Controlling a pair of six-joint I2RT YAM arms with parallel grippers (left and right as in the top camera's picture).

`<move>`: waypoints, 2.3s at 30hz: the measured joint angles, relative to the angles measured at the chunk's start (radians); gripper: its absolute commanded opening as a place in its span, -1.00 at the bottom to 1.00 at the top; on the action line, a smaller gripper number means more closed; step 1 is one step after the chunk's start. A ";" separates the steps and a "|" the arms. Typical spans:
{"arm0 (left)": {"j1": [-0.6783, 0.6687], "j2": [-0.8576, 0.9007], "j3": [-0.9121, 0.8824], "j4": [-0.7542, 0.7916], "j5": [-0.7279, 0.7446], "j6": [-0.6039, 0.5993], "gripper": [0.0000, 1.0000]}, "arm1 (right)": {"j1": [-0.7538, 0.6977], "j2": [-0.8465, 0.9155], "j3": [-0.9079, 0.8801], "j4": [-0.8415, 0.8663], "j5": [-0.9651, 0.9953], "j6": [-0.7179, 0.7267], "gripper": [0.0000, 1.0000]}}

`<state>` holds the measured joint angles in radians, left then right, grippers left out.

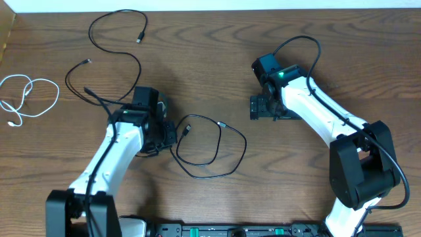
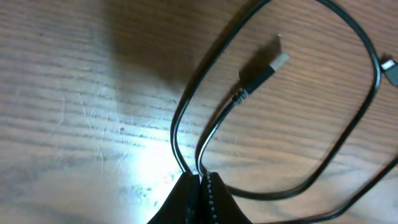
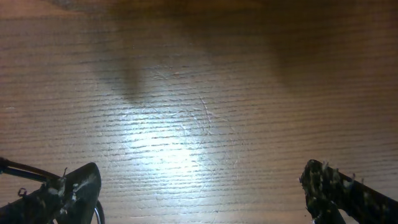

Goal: Untangle cables

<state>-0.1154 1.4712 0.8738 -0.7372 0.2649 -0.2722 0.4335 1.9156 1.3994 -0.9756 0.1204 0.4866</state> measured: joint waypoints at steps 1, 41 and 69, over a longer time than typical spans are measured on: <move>0.000 -0.008 0.000 -0.003 0.000 0.000 -0.85 | 0.000 0.000 0.000 0.000 0.000 0.000 0.99; -0.058 0.204 0.000 0.195 0.044 0.107 -0.06 | -0.011 0.000 0.000 0.122 -0.374 0.047 0.98; -0.188 0.237 0.031 0.143 -0.158 0.157 -0.85 | -0.009 0.000 0.000 0.114 -0.367 0.047 0.99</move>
<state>-0.3038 1.7077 0.9051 -0.5938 0.1074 -0.1150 0.4248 1.9156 1.3991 -0.8619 -0.2462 0.5339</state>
